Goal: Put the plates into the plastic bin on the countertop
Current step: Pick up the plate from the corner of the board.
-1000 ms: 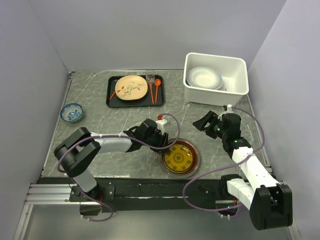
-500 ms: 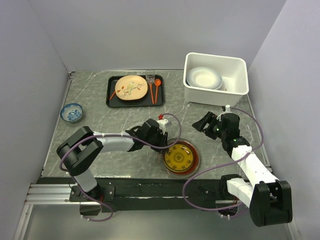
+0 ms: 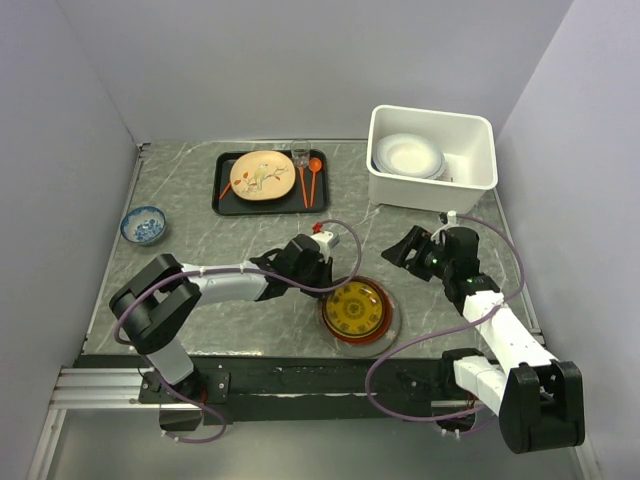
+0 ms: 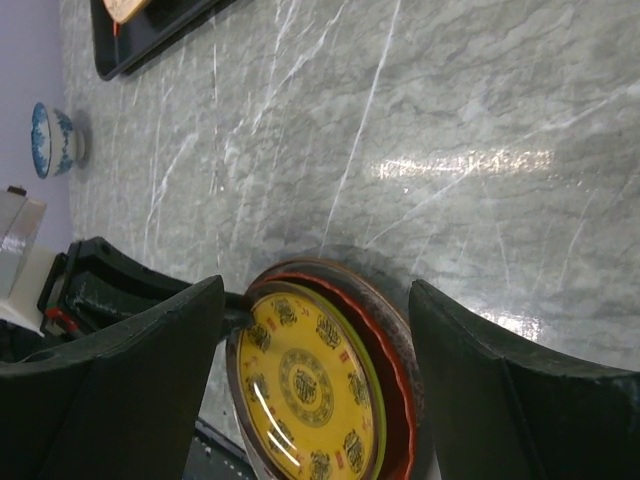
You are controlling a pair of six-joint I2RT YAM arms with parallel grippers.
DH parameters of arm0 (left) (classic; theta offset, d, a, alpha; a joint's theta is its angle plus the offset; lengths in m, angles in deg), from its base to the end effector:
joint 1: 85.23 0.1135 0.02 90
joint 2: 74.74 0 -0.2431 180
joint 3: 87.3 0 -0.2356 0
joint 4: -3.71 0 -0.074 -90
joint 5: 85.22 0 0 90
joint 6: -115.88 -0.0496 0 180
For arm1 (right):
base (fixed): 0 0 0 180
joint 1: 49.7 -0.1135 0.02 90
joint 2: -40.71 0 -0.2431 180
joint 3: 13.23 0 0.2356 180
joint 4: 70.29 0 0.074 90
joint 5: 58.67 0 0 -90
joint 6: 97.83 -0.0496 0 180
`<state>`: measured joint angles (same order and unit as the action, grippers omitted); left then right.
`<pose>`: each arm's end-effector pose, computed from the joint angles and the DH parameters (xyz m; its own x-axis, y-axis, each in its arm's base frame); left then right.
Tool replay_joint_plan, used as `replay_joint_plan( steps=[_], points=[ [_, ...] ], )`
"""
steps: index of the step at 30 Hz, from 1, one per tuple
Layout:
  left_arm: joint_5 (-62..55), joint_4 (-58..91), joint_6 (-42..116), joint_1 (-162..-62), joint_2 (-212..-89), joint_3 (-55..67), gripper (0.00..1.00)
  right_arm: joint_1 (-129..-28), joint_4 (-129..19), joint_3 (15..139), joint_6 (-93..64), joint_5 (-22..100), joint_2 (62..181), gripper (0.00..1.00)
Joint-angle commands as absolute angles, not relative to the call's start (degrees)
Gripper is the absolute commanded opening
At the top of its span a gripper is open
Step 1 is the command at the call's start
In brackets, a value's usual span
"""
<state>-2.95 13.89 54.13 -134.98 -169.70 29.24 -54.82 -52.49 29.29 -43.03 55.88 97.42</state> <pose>0.2106 -0.2591 0.1507 -0.7672 0.1803 -0.6156 0.5200 0.7367 -0.4323 0.2133 0.0398 0.1958 -0.6803 0.4655 -0.5662 -0.0490 0.7419 0.6688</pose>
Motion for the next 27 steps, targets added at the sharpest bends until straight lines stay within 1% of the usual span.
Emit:
replay_joint_plan(
  steps=[1, 3, 4, 6, 7, 8, 15, 20, 23, 24, 27],
  points=[
    [-0.8, 13.0, 55.9, -133.8, -166.1, 29.3, 0.01, -55.1, -53.7, 28.2, -42.1, 59.7, 96.3, 0.79],
    [-1.3, 12.1, 56.7, -132.8, -165.6, 30.1, 0.01, -55.1, -53.6, 28.0, -41.9, 60.4, 96.4, 0.77],
    [-1.5, 11.7, 57.1, -132.4, -165.0, 30.5, 0.01, -55.1, -53.4, 27.8, -41.8, 60.7, 96.7, 0.72],
    [-2.5, 10.4, 58.3, -131.2, -164.3, 31.6, 0.01, -55.2, -53.4, 27.6, -41.7, 61.6, 97.1, 0.69],
    [-3.2, 9.8, 58.7, -130.1, -163.7, 32.1, 0.01, -55.2, -53.5, 27.2, -41.7, 62.1, 97.4, 0.65],
    [-5.7, 9.0, 59.2, -129.4, -163.4, 32.9, 0.01, -55.2, -53.6, 27.0, -41.8, 62.9, 97.6, 0.64],
    [-12.9, 3.3, 62.8, -126.7, -163.3, 35.0, 0.01, -56.5, -57.1, 24.9, -43.1, 66.7, 100.6, 0.54],
    [-16.4, 0.8, 64.5, -125.9, -163.9, 35.5, 0.01, -58.0, -59.7, 24.0, -44.2, 68.5, 102.5, 0.51],
    [-17.0, 0.4, 65.0, -125.8, -164.1, 35.5, 0.01, -58.7, -60.4, 23.6, -44.6, 69.1, 103.3, 0.45],
    [-17.0, 0.3, 65.0, -125.8, -164.3, 35.5, 0.01, -58.8, -60.2, 23.4, -44.5, 69.0, 103.3, 0.39],
    [-17.5, -0.2, 65.3, -125.5, -164.4, 35.7, 0.01, -58.9, -59.6, 23.1, -44.1, 68.2, 103.3, 0.33]
  ],
)
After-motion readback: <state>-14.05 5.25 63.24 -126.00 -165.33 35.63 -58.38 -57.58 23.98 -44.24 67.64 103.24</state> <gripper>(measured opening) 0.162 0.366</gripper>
